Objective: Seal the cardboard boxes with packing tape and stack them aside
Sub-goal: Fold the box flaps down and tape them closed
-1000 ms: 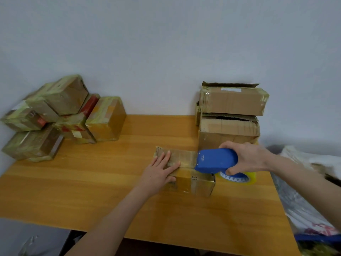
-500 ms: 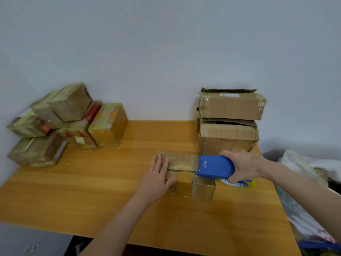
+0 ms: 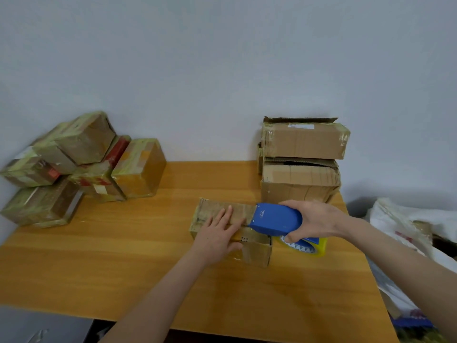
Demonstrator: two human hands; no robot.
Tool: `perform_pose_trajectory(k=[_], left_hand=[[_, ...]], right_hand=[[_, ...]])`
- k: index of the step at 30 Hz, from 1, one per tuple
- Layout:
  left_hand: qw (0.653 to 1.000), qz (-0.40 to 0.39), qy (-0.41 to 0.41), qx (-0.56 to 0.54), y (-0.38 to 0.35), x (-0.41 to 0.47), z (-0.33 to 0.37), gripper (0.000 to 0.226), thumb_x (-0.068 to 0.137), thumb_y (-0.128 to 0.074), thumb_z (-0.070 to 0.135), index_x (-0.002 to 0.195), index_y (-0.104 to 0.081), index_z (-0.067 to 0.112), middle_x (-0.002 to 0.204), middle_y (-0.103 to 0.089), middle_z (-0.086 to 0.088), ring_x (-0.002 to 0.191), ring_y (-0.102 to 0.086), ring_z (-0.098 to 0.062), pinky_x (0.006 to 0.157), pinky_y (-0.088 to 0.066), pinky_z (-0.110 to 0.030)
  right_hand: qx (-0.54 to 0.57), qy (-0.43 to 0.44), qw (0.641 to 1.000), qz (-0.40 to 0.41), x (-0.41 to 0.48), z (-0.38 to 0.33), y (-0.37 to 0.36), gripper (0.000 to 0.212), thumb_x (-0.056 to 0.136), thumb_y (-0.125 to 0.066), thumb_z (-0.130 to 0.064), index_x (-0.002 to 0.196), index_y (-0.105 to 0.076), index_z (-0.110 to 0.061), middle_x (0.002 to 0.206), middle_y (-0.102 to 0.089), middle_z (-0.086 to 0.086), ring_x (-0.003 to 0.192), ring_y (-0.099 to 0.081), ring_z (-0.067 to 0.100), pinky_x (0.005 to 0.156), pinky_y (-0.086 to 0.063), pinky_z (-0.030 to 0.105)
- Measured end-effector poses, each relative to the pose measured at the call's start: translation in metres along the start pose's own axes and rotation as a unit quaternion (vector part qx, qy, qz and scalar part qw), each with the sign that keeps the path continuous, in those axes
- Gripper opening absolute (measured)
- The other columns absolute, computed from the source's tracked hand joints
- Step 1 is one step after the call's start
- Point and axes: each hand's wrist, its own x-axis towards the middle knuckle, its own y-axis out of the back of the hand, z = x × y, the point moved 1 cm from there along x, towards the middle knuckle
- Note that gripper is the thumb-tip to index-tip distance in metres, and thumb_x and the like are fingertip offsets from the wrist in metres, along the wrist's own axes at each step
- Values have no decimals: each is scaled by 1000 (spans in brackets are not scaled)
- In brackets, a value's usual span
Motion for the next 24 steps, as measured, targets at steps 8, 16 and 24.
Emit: perform_pose_trajectory(k=[8,16,24], left_hand=[[1000,17,-2,22,-4,-2,5,63,95,-27,59,149,4,45,159,16,2,147,8,-31,119,-2,-51],[999,17,-12,26,-6,-2,6,66,87,-17,61,149,-1,44,151,22,8,148,6,-31,118,-2,-50],[999,21,-48,16,5,4,28,79,90,-31,66,152,1,31,154,21,7,146,16,-18,120,4,-48]], right_hand=[[8,-3,1000,20,-6,12,1,73,69,-71,-52,132,-37,-40,110,-58,-14,95,-58,10,82,-55,35],[62,-58,996,-28,-41,48,-1,60,73,-76,-36,122,-41,-44,107,-60,-16,94,-59,7,82,-50,26],[9,-74,996,-39,-26,44,-19,68,72,-70,-39,133,-40,-36,104,-58,-12,92,-58,12,79,-53,31]])
